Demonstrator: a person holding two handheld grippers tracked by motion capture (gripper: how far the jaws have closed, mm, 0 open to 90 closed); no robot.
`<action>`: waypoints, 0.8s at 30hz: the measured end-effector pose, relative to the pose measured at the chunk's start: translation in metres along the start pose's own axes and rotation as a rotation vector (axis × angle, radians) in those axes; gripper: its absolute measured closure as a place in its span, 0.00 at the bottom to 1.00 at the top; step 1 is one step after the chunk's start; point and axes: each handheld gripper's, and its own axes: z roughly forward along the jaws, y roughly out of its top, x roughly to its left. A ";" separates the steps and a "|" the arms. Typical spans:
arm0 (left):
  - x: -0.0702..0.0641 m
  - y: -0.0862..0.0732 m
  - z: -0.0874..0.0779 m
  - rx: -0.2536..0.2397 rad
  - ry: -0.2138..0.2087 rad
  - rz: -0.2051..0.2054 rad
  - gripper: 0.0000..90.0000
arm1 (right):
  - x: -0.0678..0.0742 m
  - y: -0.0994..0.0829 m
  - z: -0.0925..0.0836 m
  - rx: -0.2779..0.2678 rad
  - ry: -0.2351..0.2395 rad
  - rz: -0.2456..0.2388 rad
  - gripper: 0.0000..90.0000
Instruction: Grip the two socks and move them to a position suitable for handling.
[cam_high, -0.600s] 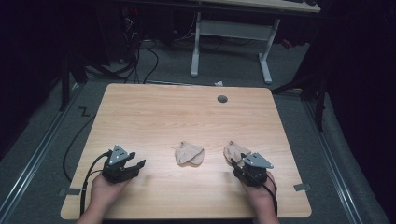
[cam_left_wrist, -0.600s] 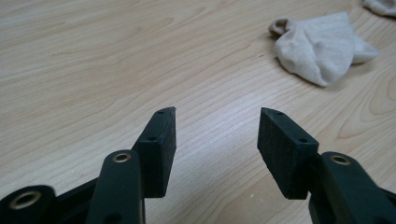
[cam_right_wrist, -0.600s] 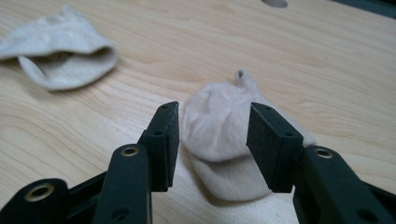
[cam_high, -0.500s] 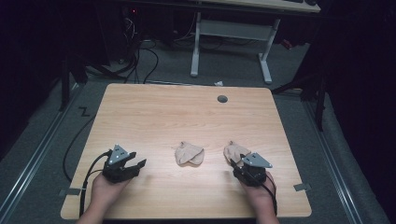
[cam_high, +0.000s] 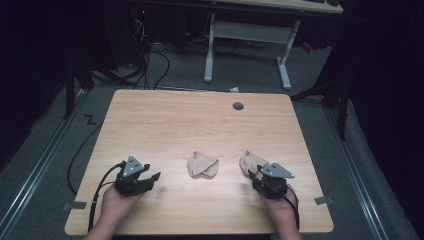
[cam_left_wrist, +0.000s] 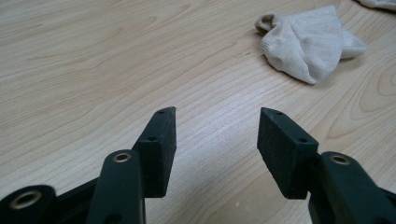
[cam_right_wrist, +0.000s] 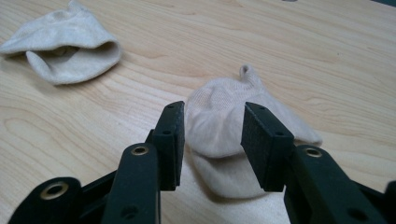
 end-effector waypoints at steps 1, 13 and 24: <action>0.001 -0.001 -0.001 0.001 0.001 -0.005 0.53 | -0.001 0.001 0.001 -0.002 0.002 -0.003 0.68; 0.003 -0.002 -0.001 0.005 0.009 -0.028 0.55 | -0.033 0.022 0.019 0.043 -0.039 0.012 1.00; 0.004 -0.002 -0.002 0.005 0.012 -0.030 0.55 | -0.035 0.009 0.049 0.187 -0.037 -0.035 1.00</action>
